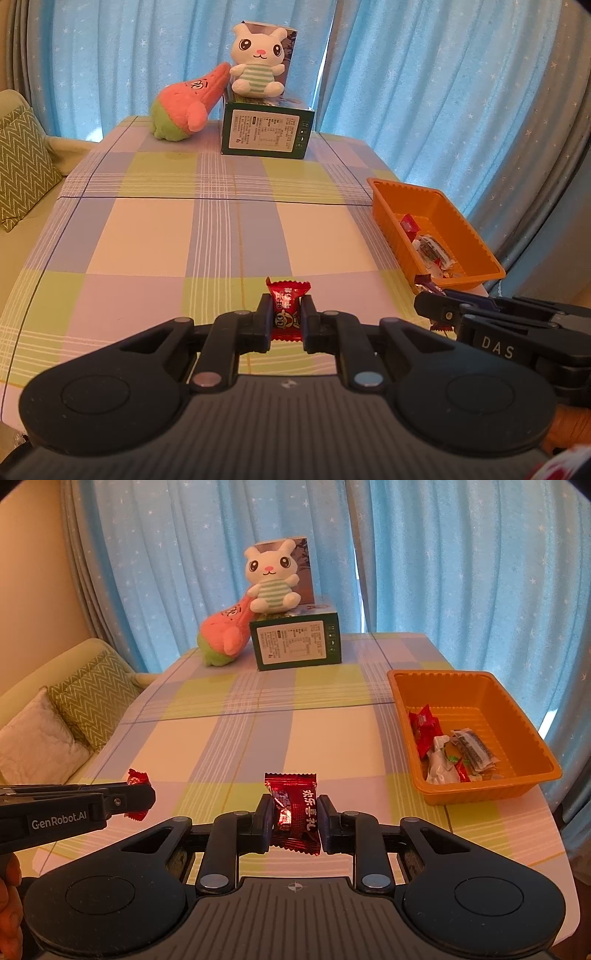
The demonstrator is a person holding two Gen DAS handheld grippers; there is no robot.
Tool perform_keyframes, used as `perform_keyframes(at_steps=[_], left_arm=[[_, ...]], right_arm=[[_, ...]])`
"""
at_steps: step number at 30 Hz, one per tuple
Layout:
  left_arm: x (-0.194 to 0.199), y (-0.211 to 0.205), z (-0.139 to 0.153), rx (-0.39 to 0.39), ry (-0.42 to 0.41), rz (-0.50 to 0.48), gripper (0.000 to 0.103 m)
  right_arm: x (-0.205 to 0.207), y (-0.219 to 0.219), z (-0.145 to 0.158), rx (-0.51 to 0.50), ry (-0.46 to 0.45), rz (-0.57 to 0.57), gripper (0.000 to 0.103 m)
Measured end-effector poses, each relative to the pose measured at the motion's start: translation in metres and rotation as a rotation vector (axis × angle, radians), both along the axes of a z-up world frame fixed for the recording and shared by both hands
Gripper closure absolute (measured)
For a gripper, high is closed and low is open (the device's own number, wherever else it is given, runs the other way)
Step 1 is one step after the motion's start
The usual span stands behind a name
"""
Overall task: Organize snacks
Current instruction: 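Carry both held red candies over the orange tray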
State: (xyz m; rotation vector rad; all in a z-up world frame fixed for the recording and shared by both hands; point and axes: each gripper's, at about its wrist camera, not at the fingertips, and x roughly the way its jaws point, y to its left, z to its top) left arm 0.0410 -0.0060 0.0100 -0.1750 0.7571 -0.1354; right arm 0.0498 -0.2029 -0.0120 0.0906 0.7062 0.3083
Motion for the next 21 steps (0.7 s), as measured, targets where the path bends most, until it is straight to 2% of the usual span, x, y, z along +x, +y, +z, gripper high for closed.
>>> perform_keyframes(at_steps=[10,21], left_arm=[[0.011,-0.019,0.004,0.002,-0.004,-0.044,0.090],[0.030,-0.062,0.009,-0.020,-0.004,-0.130,0.090]], right_arm=[[0.005,-0.023,0.002,0.013,0.007,-0.054,0.078],[0.013,-0.074,0.006,0.016,0.006,-0.156,0.078]])
